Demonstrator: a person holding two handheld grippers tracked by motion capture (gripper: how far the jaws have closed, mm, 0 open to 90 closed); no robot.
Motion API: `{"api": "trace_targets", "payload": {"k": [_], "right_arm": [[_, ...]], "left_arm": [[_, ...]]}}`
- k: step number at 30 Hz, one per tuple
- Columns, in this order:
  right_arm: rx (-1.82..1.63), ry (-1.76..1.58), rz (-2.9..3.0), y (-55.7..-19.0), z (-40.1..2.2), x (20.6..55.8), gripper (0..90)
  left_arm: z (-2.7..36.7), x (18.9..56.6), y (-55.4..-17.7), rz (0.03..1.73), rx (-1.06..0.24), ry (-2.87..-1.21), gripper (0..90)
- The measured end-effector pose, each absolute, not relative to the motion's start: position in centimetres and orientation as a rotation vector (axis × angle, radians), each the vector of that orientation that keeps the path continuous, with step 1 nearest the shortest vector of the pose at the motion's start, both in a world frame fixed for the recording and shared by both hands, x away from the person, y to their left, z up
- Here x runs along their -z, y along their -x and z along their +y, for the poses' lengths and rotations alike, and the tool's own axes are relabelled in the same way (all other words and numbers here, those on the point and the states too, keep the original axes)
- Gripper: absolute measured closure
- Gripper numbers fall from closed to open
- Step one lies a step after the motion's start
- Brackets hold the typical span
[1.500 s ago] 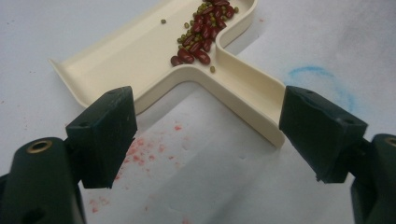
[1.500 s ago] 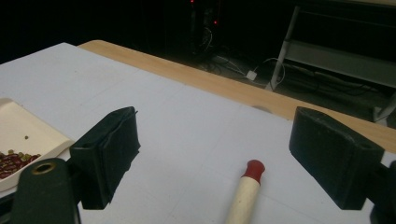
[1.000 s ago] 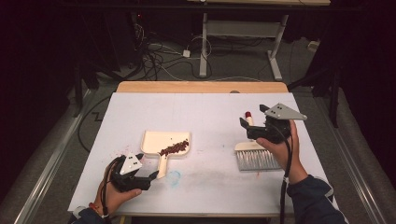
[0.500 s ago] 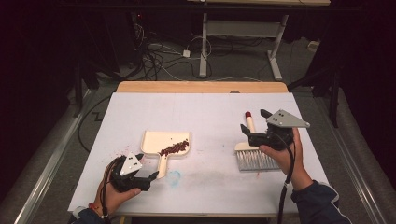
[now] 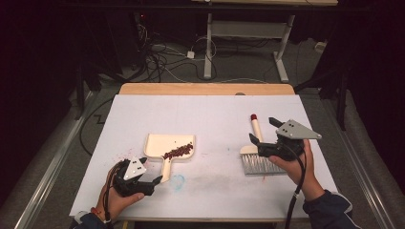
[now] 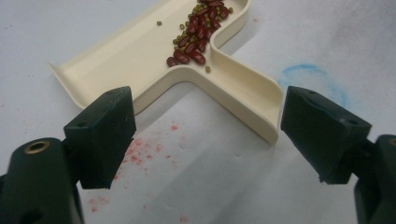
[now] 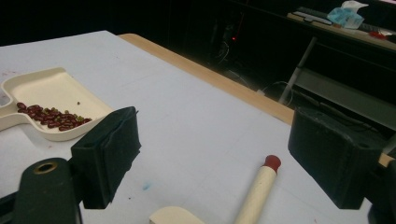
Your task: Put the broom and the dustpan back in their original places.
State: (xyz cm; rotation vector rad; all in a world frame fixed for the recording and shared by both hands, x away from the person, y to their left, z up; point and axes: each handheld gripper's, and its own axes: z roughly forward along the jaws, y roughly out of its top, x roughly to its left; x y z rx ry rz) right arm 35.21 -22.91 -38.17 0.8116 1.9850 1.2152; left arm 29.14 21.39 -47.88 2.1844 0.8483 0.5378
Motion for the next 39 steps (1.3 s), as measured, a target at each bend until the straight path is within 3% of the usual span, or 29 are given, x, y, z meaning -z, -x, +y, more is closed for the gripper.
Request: {"api": "trace_targets", "payload": {"k": [39], "right_arm": [[-1.148,-0.79,2.042,-32.7,-26.6,42.3,17.4]], "left_arm": [[21.1,48.1,-29.3,0.843,-0.539,-2.207,17.9]]}}
